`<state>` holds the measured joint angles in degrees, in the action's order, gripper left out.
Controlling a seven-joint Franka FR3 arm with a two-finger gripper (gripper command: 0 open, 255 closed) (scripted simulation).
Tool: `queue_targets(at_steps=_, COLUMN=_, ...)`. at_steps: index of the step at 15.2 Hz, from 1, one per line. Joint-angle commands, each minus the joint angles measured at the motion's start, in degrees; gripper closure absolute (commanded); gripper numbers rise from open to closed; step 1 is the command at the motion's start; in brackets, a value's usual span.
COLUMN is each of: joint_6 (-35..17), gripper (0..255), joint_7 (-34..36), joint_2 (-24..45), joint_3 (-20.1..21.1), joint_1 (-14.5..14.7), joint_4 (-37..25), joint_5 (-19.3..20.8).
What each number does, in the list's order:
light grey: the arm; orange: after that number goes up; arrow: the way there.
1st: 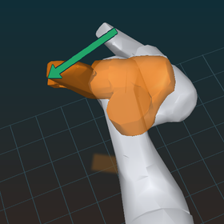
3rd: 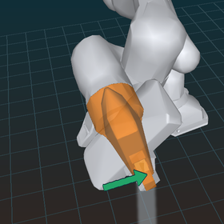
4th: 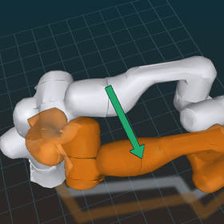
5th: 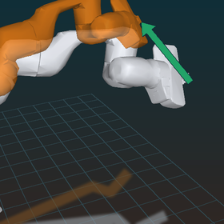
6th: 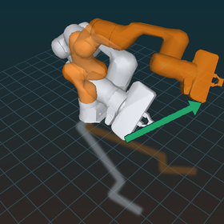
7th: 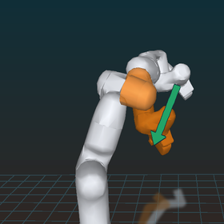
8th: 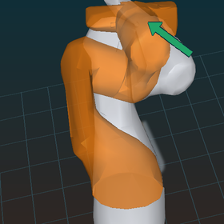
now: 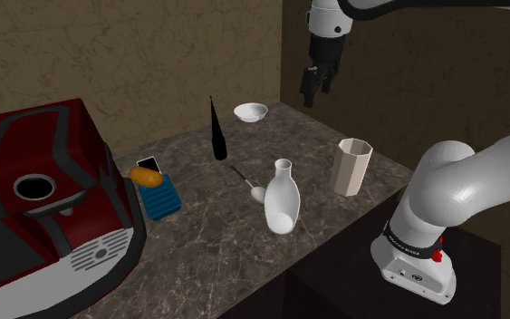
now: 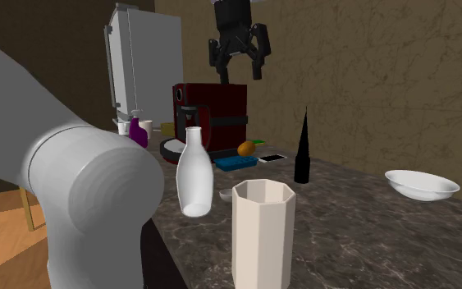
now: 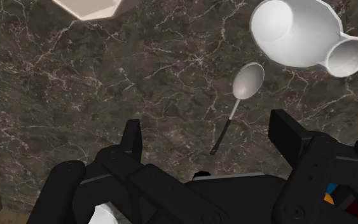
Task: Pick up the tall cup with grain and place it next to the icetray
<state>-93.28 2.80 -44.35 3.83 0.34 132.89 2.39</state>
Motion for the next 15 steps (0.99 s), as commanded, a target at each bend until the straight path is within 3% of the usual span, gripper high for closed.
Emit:
queue_targets(at_steps=1, joint_6=0.00, gripper=0, joint_7=0.00, joint_2=0.00, joint_3=0.00, joint_1=0.00, joint_4=0.00, joint_5=0.00)
queue_targets(at_steps=9, joint_6=-6.96, gripper=0, joint_7=-3.67, joint_2=-10.35, joint_3=-5.45, joint_1=-1.73, joint_4=17.96, joint_5=1.78)
queue_targets(at_steps=15, joint_6=-11.49, gripper=0, joint_7=-7.04, joint_2=-17.37, joint_3=-10.39, joint_1=-4.81, joint_4=30.06, joint_5=4.72)
